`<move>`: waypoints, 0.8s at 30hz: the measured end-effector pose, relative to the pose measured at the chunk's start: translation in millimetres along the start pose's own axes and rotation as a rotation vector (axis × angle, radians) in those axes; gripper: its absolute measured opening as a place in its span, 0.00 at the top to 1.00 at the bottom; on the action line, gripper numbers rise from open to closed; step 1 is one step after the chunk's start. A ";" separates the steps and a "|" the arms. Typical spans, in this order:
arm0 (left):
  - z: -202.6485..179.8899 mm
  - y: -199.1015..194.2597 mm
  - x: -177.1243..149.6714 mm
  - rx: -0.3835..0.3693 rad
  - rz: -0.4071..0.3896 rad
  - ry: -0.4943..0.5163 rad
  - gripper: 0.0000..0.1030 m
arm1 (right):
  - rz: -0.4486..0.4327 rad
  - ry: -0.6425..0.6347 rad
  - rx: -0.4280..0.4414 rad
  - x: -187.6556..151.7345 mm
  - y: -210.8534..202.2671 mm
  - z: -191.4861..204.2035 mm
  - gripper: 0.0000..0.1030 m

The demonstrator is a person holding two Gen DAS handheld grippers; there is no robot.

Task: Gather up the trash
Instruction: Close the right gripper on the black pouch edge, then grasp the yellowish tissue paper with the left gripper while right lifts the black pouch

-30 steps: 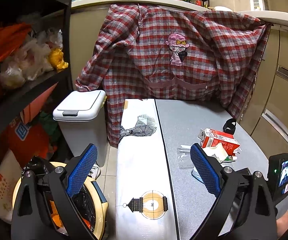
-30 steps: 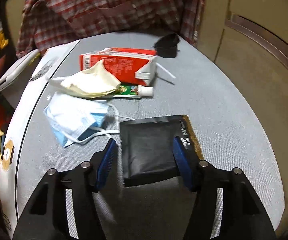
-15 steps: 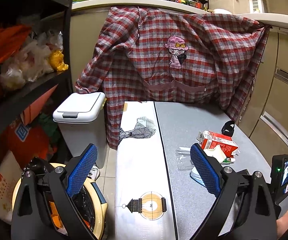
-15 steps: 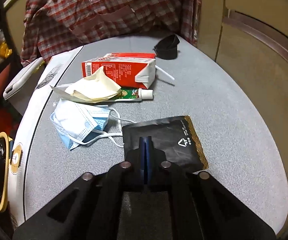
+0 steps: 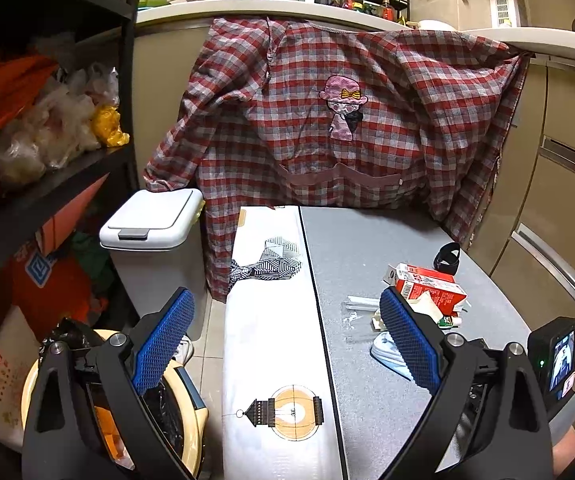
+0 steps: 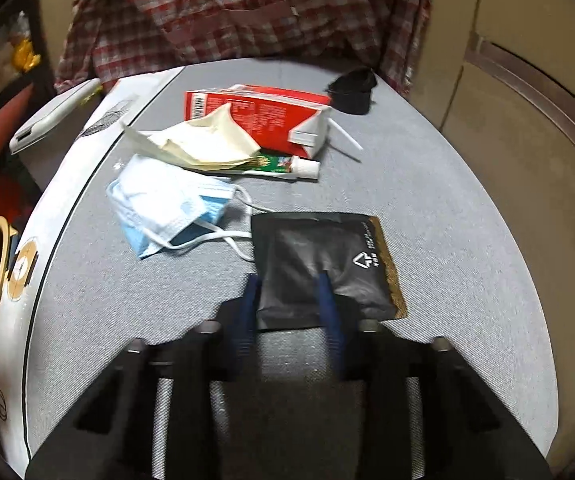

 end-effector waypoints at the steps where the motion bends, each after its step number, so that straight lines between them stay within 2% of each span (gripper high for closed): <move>1: 0.6 -0.6 0.1 0.001 -0.001 -0.003 0.12 | -0.005 -0.005 0.005 0.1 -1.4 0.9 0.87; 3: 3.5 -2.2 0.3 0.002 -0.002 -0.008 0.12 | -0.016 0.008 0.005 0.8 -3.3 -1.0 0.94; 6: 6.6 -4.4 0.9 0.000 -0.006 -0.019 0.12 | -0.056 0.050 0.007 1.3 -11.2 -6.4 0.95; 13: 4.0 -1.5 0.5 -0.012 -0.004 -0.017 0.12 | -0.245 0.096 0.034 18.9 -58.9 -9.8 0.96; 17: -2.4 5.0 -2.8 -0.026 0.009 -0.013 0.12 | -0.270 0.122 0.050 26.7 -68.8 -12.2 0.96; 24: -35.5 39.3 -12.0 -0.145 0.071 -0.027 0.12 | -0.288 0.155 0.062 36.7 -85.2 -16.3 0.96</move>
Point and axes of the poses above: each gripper's, at about its wrist camera, not at the fingertips, and y roughly the way its jaws point, z to its left, x to its top, the point moved 4 cm from there along y, roughly the way its jaws point, and after that the axes turned 4 degrees about z, right-handed, at the moved point
